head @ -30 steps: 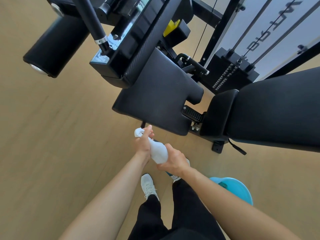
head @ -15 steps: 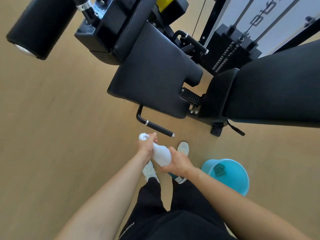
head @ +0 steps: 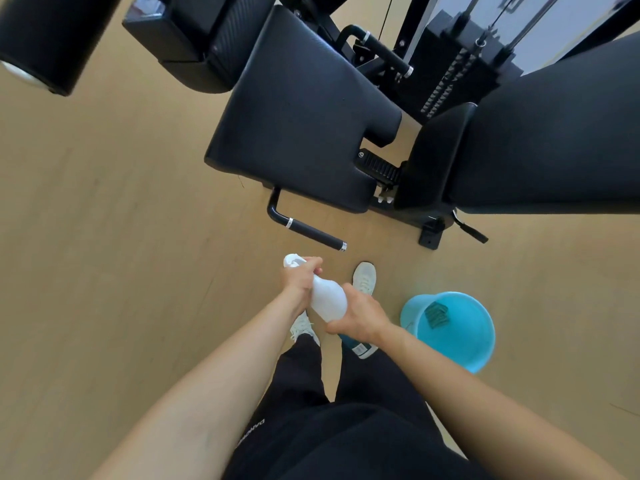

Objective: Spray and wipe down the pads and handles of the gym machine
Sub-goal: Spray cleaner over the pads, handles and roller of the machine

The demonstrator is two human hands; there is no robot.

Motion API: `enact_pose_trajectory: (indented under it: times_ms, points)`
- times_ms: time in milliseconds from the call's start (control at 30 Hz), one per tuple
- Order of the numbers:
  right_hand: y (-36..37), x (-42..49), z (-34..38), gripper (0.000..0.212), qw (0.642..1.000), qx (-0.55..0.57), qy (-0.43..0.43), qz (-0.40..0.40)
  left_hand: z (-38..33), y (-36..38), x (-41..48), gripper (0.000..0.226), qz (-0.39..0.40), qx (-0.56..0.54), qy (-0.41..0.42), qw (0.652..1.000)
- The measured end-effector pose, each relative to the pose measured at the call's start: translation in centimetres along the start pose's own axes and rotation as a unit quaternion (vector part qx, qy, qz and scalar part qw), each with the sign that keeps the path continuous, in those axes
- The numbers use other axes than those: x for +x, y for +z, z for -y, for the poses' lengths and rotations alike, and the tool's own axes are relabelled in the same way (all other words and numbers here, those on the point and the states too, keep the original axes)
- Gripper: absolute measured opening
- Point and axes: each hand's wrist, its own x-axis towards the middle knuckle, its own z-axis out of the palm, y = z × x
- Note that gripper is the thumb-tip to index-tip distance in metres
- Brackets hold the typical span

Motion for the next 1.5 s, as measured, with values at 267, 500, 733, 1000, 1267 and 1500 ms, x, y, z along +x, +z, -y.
enact_pose_trajectory:
  times_ms: [267, 500, 733, 1000, 1267, 1500]
  points:
    - [1.3, -1.2, -0.5, 0.071, 0.999, 0.042, 0.027, -0.02, -0.2, 1.1, -0.5, 0.025, 0.033, 0.014, -0.015, 0.999]
    - [0.3, -0.4, -0.4, 0.069, 0.999, 0.033, 0.011, -0.002, 0.1, 0.3, -0.1, 0.012, 0.002, 0.015, 0.005, 1.0]
    - [-0.1, -1.3, 1.8, 0.07, 0.996, 0.076, -0.034, -0.026, -2.9, -0.8, -2.3, 0.03, -0.012, 0.013, 0.043, 0.999]
    - [-4.7, -3.7, 6.5, 0.066, 0.971, 0.189, -0.131, -0.063, -9.4, -2.6, -9.3, 0.039, 0.011, 0.099, 0.315, 0.944]
    - [-11.6, -5.2, 13.7, 0.063, 0.937, 0.227, -0.261, -0.053, -17.4, -4.2, -16.4, 0.022, -0.106, 0.087, 0.504, 0.853]
    - [-14.5, -3.0, 14.2, 0.062, 0.936, 0.21, -0.28, -0.026, -19.3, -2.4, -15.3, 0.027, -0.146, 0.061, 0.486, 0.86]
